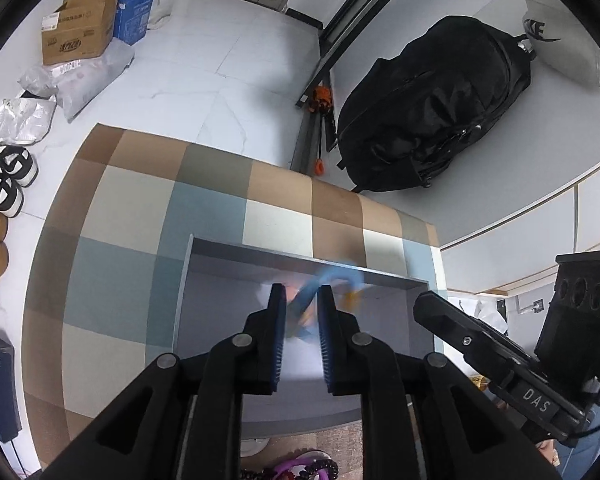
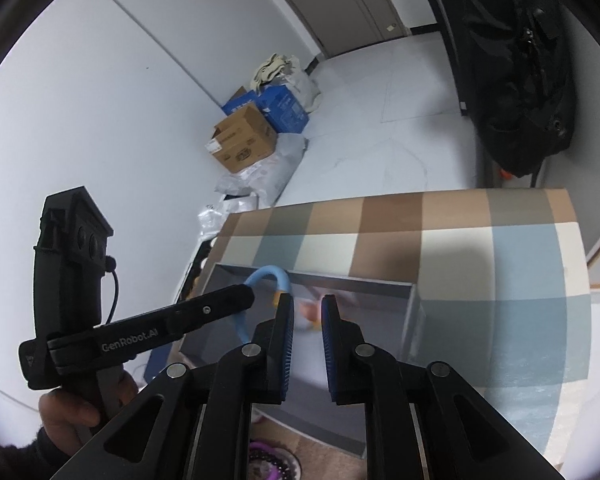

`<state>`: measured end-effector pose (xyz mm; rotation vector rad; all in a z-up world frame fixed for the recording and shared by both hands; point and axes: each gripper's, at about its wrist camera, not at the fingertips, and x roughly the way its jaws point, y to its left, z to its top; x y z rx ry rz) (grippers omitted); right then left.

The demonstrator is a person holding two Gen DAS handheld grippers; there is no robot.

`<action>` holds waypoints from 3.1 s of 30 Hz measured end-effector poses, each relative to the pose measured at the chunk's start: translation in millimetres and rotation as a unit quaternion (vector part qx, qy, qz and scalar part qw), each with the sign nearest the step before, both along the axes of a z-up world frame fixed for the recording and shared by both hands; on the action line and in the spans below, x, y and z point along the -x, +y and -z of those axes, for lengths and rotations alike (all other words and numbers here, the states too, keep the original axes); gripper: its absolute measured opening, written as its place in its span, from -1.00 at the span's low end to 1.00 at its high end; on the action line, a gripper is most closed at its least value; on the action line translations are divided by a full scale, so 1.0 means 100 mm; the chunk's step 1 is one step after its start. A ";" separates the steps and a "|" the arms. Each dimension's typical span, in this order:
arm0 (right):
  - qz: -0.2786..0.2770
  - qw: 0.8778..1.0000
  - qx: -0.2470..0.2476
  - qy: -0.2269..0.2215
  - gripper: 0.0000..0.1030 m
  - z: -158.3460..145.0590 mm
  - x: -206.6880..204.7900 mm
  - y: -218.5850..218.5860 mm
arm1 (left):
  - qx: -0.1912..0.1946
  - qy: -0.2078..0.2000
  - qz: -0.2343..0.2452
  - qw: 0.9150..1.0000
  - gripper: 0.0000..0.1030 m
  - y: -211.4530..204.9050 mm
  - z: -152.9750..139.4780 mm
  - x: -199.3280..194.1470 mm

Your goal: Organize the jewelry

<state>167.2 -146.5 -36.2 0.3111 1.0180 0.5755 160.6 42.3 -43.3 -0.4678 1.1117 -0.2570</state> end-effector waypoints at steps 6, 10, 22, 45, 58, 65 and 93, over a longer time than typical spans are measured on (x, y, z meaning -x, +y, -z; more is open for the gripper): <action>0.029 0.999 -0.021 -0.029 0.27 -0.16 0.06 -0.19 | -0.002 -0.018 0.002 1.000 0.02 0.01 -0.07 0.07; 0.042 0.998 -0.016 -0.047 0.60 -0.24 0.12 -0.24 | -0.022 -0.027 -0.001 0.999 0.02 0.00 -0.10 0.13; 0.047 0.997 -0.006 -0.068 0.98 -0.28 0.36 -0.25 | -0.087 -0.065 -0.012 0.994 0.03 -0.05 -0.23 0.39; 0.009 0.989 0.031 -0.144 1.00 -0.35 1.10 -0.07 | -0.149 -0.149 -0.047 0.977 0.50 0.06 -0.33 1.13; -0.017 0.990 0.041 -0.133 1.00 -0.26 1.37 -0.05 | -0.105 -0.103 -0.027 0.989 0.50 0.13 -0.11 1.30; -0.016 0.992 0.048 -0.117 1.00 -0.17 1.38 -0.07 | -0.071 -0.050 -0.002 0.996 0.50 0.12 0.11 1.27; -0.014 0.994 0.027 -0.104 1.00 -0.14 1.35 -0.17 | -0.085 -0.006 0.048 0.995 -0.09 -0.06 0.39 1.19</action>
